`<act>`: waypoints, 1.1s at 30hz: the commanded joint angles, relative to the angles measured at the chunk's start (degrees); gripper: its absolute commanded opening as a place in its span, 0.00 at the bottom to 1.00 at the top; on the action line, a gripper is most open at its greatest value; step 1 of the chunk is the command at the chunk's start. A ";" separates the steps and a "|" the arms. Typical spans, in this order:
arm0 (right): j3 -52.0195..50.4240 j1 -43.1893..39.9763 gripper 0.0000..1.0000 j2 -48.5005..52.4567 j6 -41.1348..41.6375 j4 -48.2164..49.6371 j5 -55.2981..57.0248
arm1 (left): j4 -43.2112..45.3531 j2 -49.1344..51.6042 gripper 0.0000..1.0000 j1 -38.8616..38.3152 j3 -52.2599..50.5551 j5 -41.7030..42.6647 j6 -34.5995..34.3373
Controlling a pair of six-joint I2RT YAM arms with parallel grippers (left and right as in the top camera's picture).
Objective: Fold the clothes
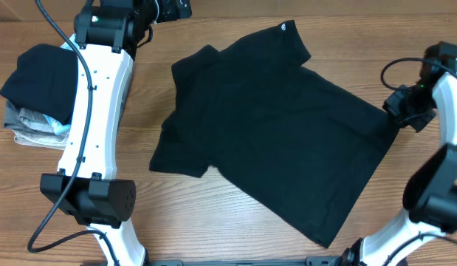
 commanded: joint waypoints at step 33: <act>-0.28 -8.22 0.04 22.05 -4.33 26.10 6.16 | 0.24 0.26 1.00 0.22 -0.09 -0.26 -0.52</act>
